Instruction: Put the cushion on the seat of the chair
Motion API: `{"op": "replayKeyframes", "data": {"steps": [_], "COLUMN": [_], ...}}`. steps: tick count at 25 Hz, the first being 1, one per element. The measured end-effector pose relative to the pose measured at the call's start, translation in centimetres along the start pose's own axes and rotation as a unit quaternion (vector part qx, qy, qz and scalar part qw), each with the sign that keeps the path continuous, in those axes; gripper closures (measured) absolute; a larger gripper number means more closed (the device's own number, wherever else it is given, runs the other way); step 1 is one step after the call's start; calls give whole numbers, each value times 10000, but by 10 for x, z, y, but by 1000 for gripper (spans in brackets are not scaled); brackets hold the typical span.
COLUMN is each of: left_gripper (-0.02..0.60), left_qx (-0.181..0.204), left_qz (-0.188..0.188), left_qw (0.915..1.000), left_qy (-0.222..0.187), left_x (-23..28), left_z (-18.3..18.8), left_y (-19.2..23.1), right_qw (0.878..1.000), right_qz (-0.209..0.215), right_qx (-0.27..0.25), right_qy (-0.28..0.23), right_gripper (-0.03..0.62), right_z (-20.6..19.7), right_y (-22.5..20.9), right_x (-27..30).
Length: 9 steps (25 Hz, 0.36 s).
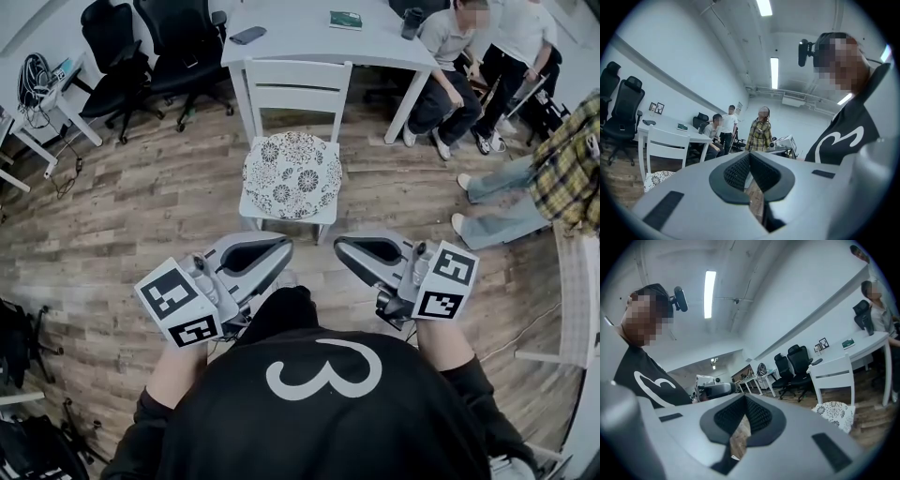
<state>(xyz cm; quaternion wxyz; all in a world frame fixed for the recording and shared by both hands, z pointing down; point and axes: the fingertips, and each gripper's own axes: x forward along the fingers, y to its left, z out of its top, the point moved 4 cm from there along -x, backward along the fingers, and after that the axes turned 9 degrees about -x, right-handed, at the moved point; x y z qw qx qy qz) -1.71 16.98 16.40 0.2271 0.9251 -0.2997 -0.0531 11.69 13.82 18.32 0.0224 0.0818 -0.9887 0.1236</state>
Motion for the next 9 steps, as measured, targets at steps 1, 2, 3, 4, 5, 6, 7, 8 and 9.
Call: {"op": "replayKeyframes", "data": {"steps": [1, 2, 3, 4, 5, 6, 7, 8, 9], "left_gripper": [568, 568, 568, 568, 568, 568, 568, 568, 568], "left_qx": [3, 1, -4, -5, 0, 10, 23, 37, 52], "left_qz": [4, 6, 7, 7, 5, 4, 3, 3, 4], "left_qw": [10000, 10000, 10000, 10000, 10000, 10000, 10000, 10000, 10000], "left_qy": [6, 5, -2, -8, -10, -6, 2, 11, 22], "left_x": [0, 0, 0, -1, -1, -1, -1, 0, 0], "left_z": [0, 0, 0, 0, 0, 0, 0, 0, 0], "left_y": [0, -1, -2, -3, -4, -4, -5, -6, -6], "right_qw": [10000, 10000, 10000, 10000, 10000, 10000, 10000, 10000, 10000], "right_qz": [-8, -19, -32, -42, -49, -55, -61, -66, -72], "right_qx": [11, 19, 23, 24, 21, 16, 11, 7, 2], "right_qy": [-11, -19, -26, -33, -35, -33, -27, -20, -13], "right_gripper": [587, 588, 587, 588, 588, 588, 588, 588, 587], "right_z": [0, -1, -1, -1, -1, -1, -1, -1, -1], "right_y": [0, 0, 1, 1, 2, 2, 2, 2, 2], "right_x": [-1, -2, -3, -4, -4, -4, -4, -4, -4]}}
